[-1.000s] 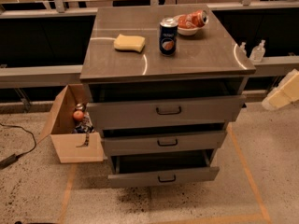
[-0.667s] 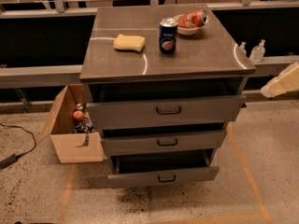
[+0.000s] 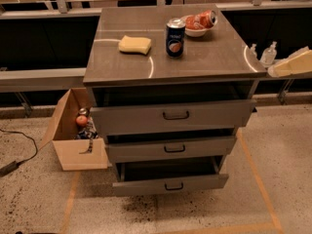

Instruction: Pick coke can from paper bowl and place on counter

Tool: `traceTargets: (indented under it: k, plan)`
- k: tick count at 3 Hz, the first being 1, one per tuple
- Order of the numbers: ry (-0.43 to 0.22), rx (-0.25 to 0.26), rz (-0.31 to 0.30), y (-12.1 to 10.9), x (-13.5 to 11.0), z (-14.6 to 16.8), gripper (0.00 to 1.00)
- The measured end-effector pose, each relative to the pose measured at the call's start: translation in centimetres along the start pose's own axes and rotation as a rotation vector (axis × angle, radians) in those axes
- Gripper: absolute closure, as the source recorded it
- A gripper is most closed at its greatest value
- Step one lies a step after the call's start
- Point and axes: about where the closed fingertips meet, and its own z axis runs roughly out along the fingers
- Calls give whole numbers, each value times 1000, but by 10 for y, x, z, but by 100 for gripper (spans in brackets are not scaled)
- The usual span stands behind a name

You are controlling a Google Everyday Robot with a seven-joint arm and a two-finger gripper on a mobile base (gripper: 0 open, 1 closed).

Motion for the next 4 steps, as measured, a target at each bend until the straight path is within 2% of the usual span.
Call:
traceTargets:
  k: [1,2,4]
  plan:
    - [0,0,0,0,0,0,0]
    - [-38,29,37,-5,-3,12,0]
    - [-166,112,130,-46,-22,61,0]
